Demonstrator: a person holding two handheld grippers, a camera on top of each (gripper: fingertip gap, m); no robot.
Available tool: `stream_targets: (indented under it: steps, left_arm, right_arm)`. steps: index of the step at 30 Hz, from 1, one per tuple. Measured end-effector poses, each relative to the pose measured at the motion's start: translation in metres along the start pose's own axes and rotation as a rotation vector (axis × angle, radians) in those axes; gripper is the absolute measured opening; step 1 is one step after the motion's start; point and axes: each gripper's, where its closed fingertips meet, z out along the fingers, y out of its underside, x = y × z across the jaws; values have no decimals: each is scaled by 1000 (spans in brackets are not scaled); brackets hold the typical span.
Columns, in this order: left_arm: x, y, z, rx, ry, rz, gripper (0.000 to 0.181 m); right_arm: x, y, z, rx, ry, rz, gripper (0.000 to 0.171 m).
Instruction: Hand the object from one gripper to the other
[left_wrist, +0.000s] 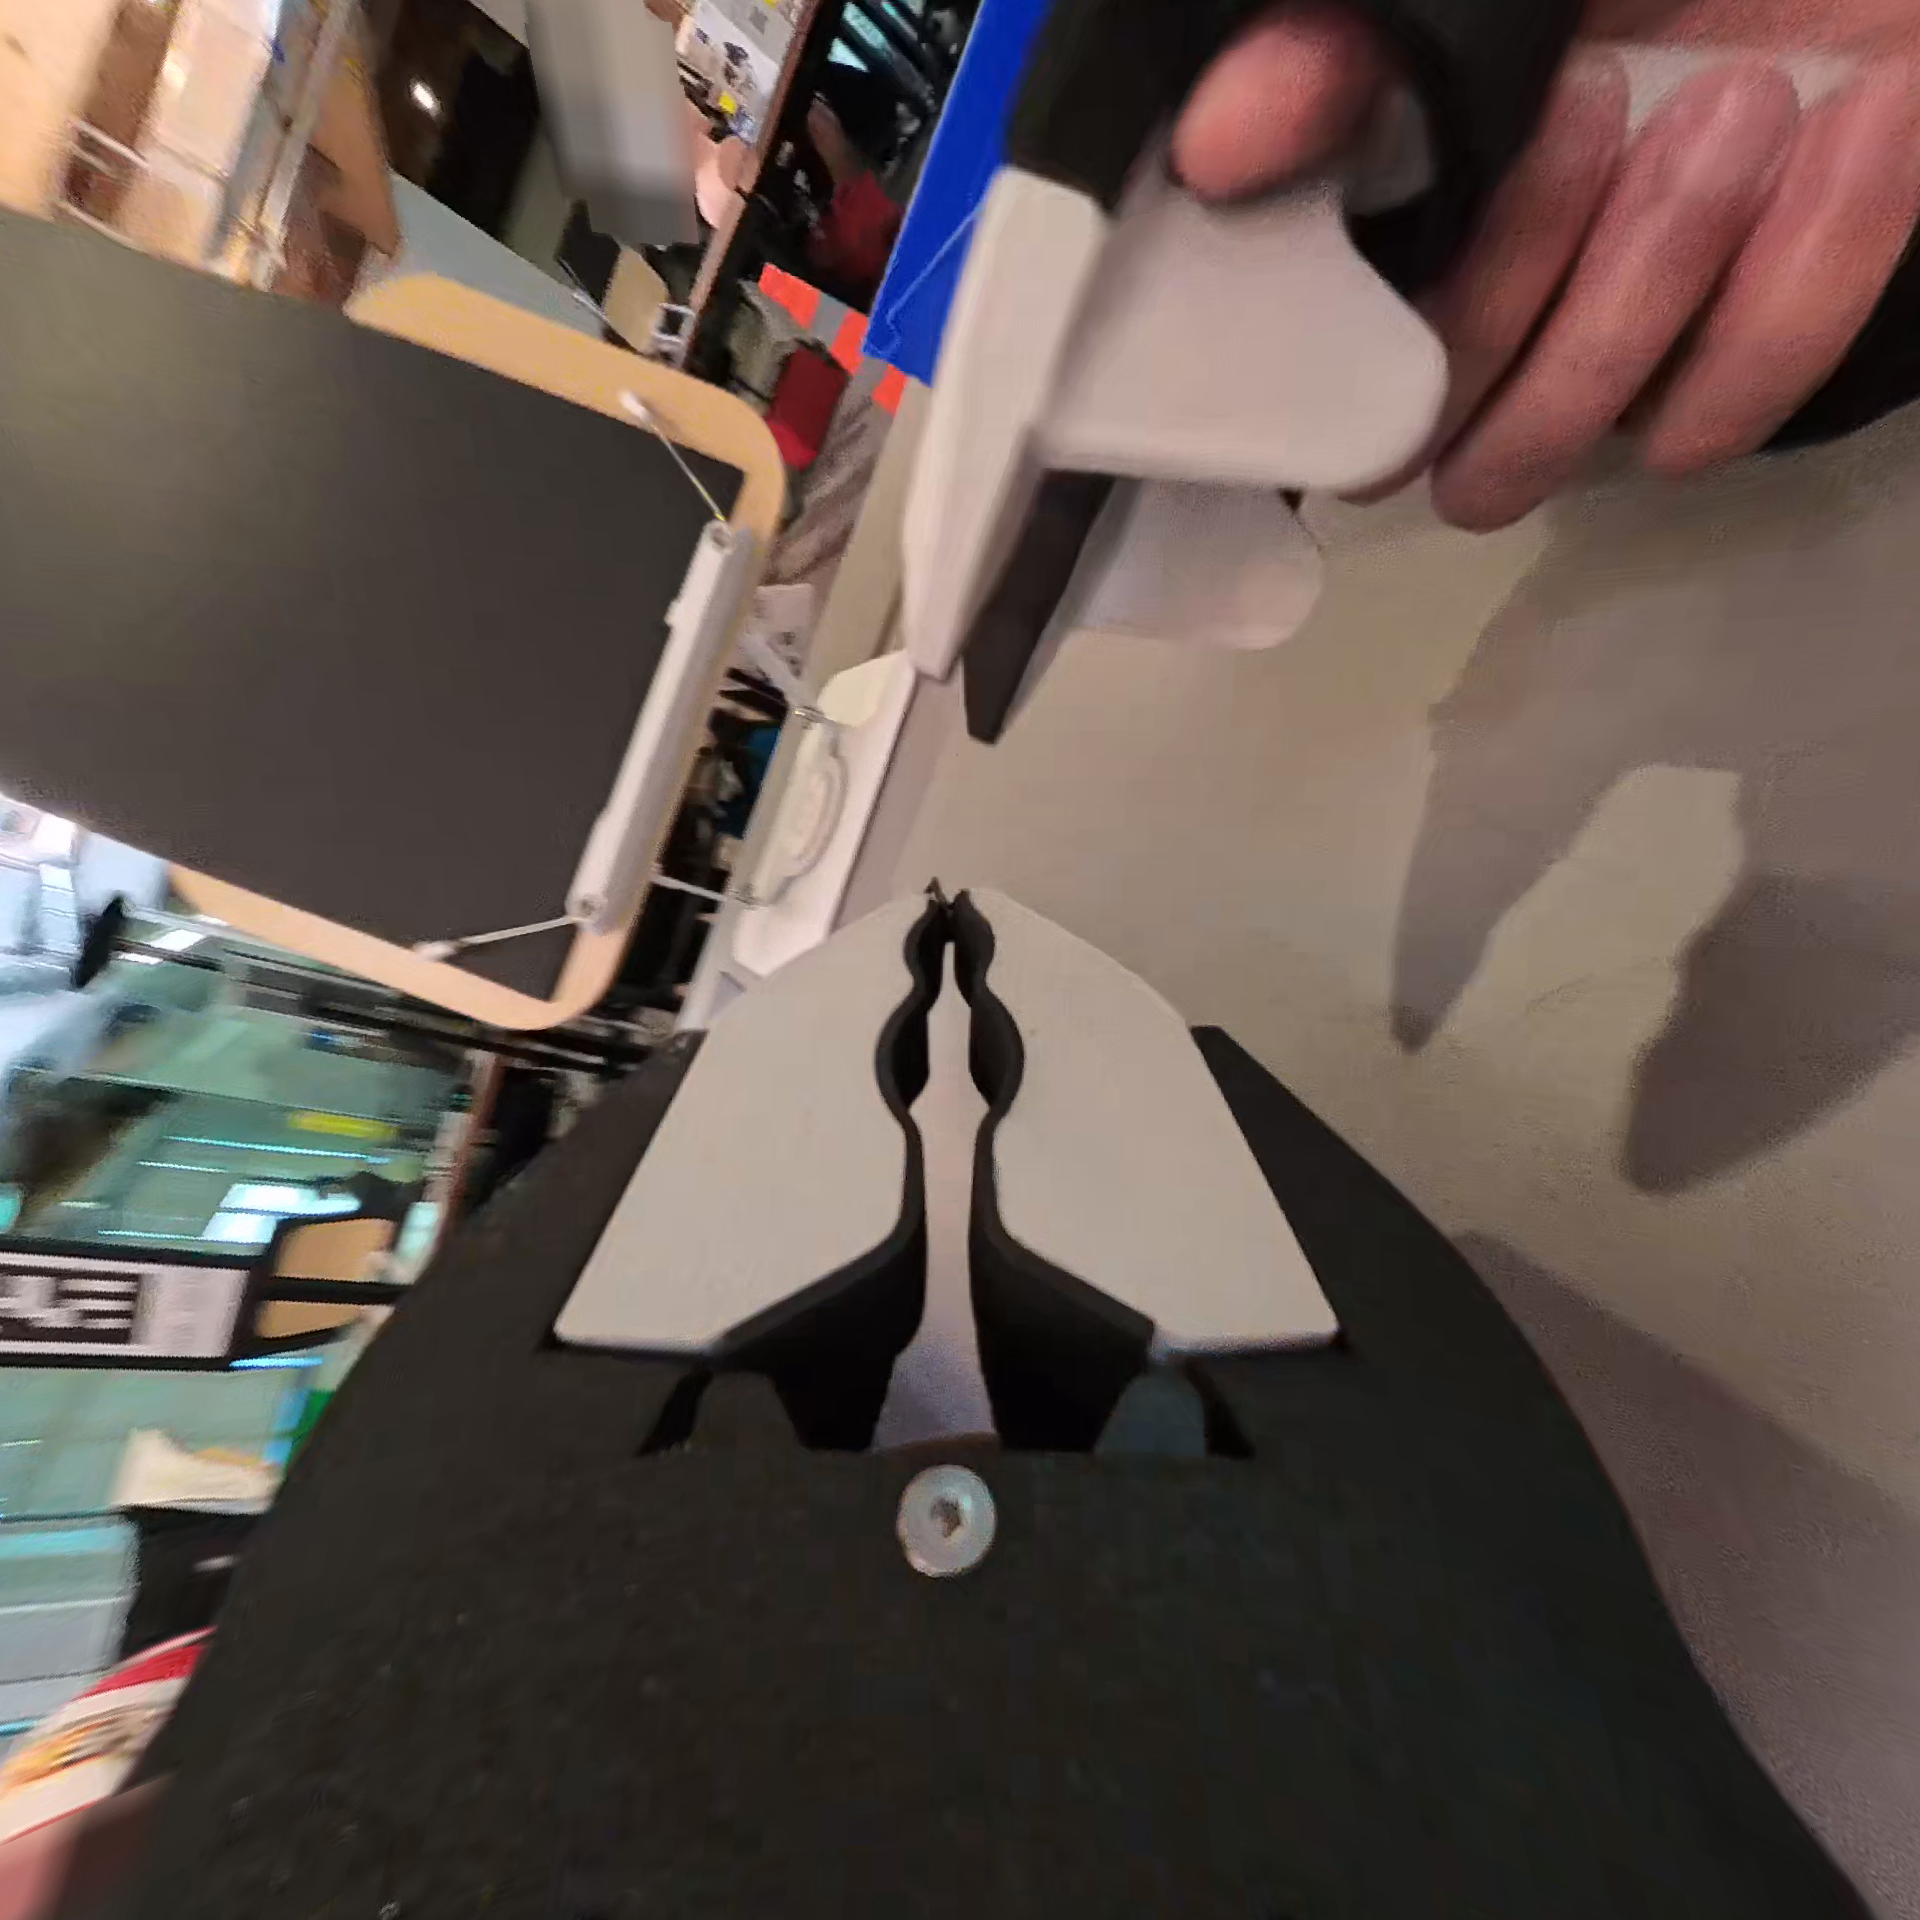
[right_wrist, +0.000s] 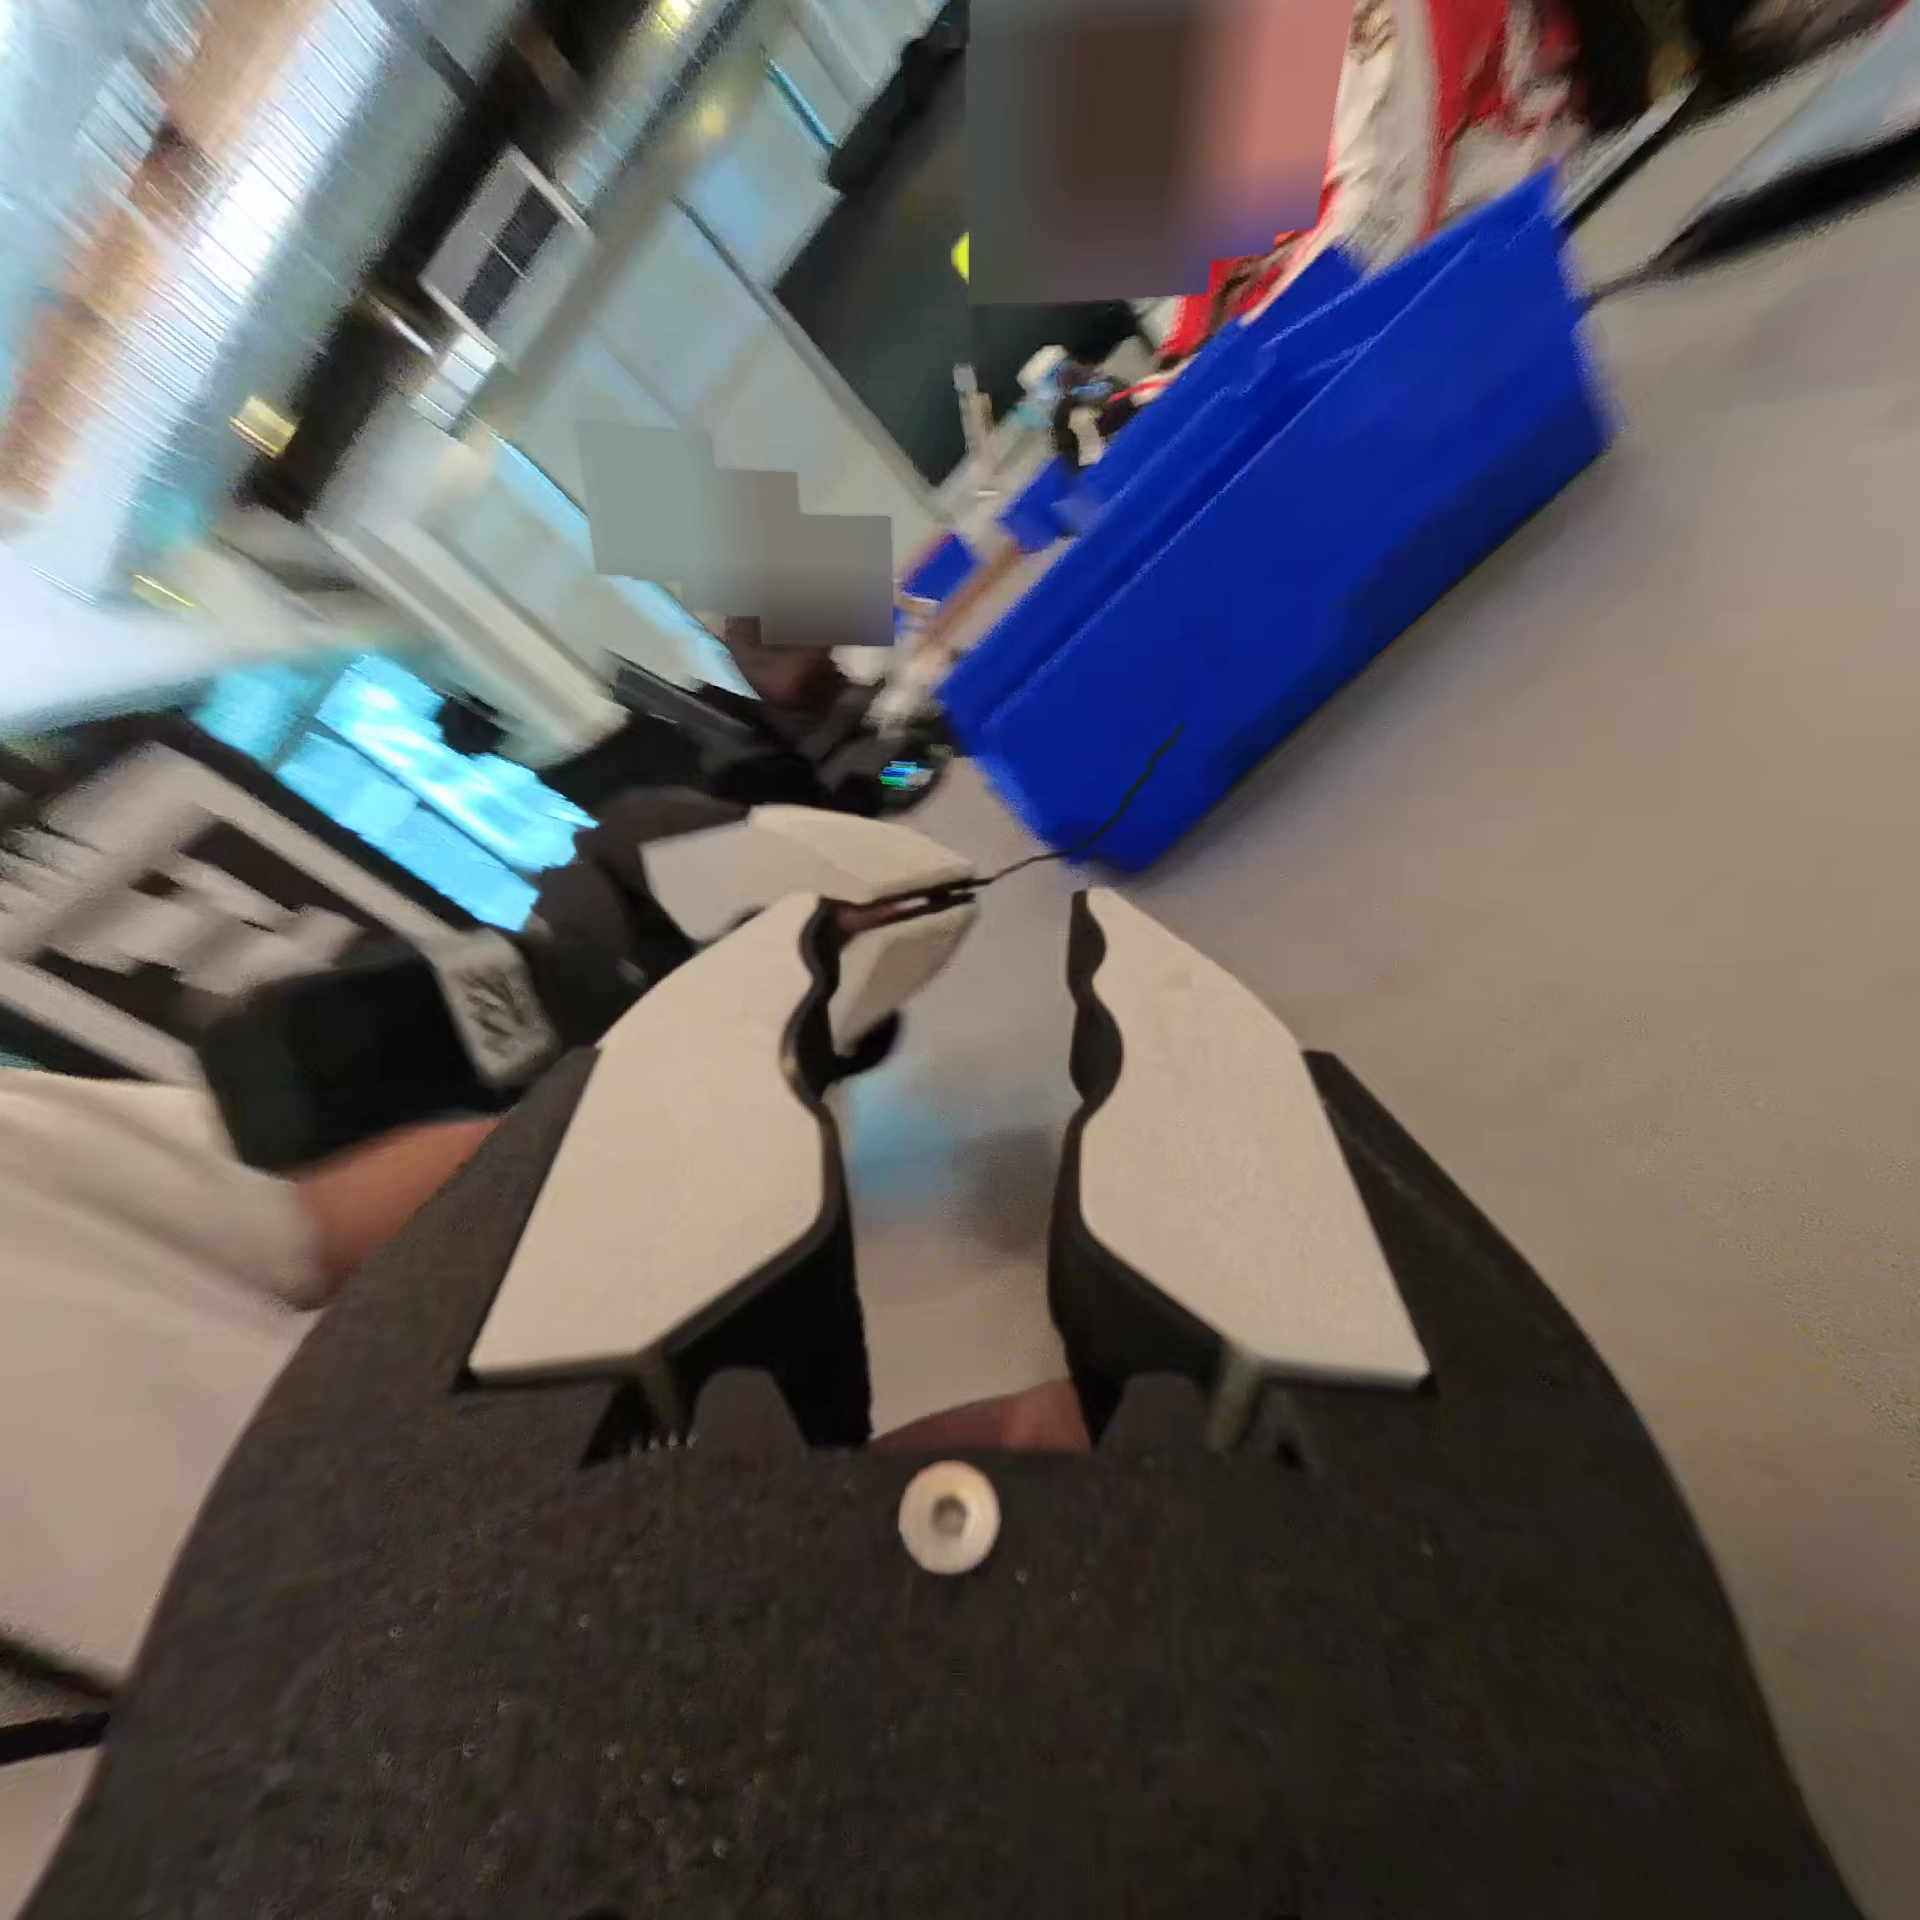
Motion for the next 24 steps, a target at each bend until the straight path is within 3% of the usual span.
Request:
stream_targets:
  steps: [2, 6, 12, 17, 20, 22, 24]
  left_arm:
    - [-1, -7, -2, 3, -56, 88, 1]
    - [2, -22, -8, 32, -114, 195, 1]
    - [9, -27, -8, 25, -134, 264, 1]
    - [13, -24, -3, -2, -103, 222, 1]
    - [31, -9, 2, -86, 67, 5, 15]
    - [41, -16, -6, -50, 187, -208, 10]
    - [41, -25, -12, -27, 282, -469, 17]
  right_arm:
    - [-7, 1, 3, 6, -126, 210, 44]
    - [-8, 6, 8, 36, -223, 411, 28]
    - [-9, 8, 10, 51, -254, 437, 3]
    - [-4, 9, 9, 32, -230, 401, 0]
    - [3, 9, 7, 21, -178, 325, 0]
    - [7, 4, 4, 29, -105, 229, 0]
    - [11, -3, -1, 18, 0, 83, 0]
